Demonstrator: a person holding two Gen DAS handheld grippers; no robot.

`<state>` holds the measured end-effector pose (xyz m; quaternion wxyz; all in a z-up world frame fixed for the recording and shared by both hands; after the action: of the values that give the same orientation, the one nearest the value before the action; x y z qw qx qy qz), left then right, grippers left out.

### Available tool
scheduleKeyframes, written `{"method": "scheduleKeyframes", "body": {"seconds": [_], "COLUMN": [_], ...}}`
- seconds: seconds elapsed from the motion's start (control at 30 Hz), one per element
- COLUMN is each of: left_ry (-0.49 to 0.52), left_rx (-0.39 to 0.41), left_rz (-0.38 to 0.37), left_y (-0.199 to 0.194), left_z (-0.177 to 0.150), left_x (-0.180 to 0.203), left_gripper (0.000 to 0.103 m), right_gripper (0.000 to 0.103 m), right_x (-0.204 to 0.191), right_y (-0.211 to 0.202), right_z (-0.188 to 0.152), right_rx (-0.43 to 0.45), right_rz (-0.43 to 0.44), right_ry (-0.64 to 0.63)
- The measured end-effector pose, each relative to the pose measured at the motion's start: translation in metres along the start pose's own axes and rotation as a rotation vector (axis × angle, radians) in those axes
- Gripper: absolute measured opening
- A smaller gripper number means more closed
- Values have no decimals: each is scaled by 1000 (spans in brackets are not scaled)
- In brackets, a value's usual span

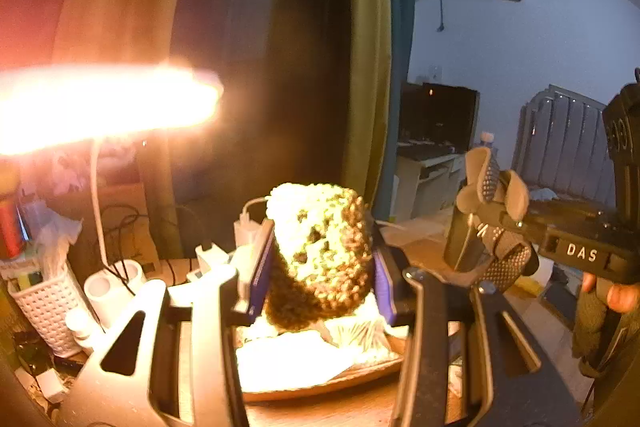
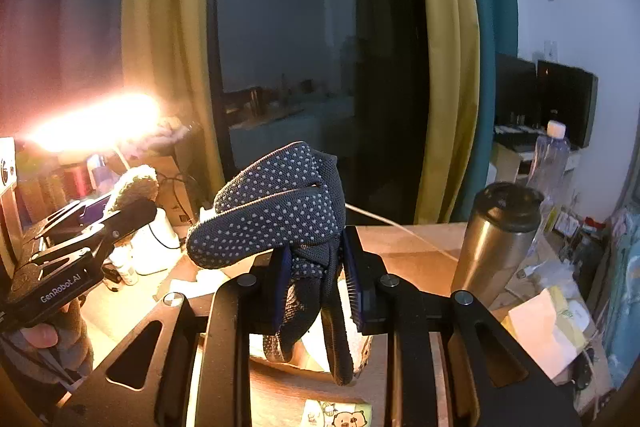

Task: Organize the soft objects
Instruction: 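Lift the bear with the left tool while the right tool carries the glove toward the box, then lower the bear into the box with the left tool while the right tool releases the glove inside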

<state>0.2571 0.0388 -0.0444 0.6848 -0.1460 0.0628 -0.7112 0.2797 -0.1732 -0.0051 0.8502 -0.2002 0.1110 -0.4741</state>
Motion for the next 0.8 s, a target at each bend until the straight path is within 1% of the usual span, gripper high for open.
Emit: {"method": "scheduleKeyframes", "body": {"seconds": [0.3, 0.47, 0.6, 0.77, 0.8], "left_ry": [-27, -41, -50, -72, -83], "left_rx": [-116, -172, -220, -302, -320], "left_rz": [29, 39, 33, 27, 23], "left_y": [43, 60, 73, 86, 88], "left_z": [-32, -50, -63, -79, -80], "left_x": [-19, -25, -32, -36, -37], "left_gripper": [44, 44, 44, 44, 45], "right_gripper": [27, 27, 27, 27, 30], "right_x": [7, 10, 12, 13, 13], "right_y": [48, 76, 90, 108, 111], "right_z": [-19, -37, -52, -68, -71], "right_rx": [-83, -144, -185, -237, -254], "right_rz": [-2, -13, -24, -36, -38], "right_ry": [10, 13, 22, 15, 11]}}
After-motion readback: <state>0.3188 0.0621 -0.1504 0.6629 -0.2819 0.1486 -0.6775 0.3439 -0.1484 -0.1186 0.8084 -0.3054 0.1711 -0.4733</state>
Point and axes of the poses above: each gripper's, at about its wrist camera, not at the fingertips, and y roughly the way its jaws point, x to its right, z to its top, the point moved 3 cm from there along y, roughly the way its jaws point, and after that the axes turned 5 degrees about -z, right-handed, at the moved point
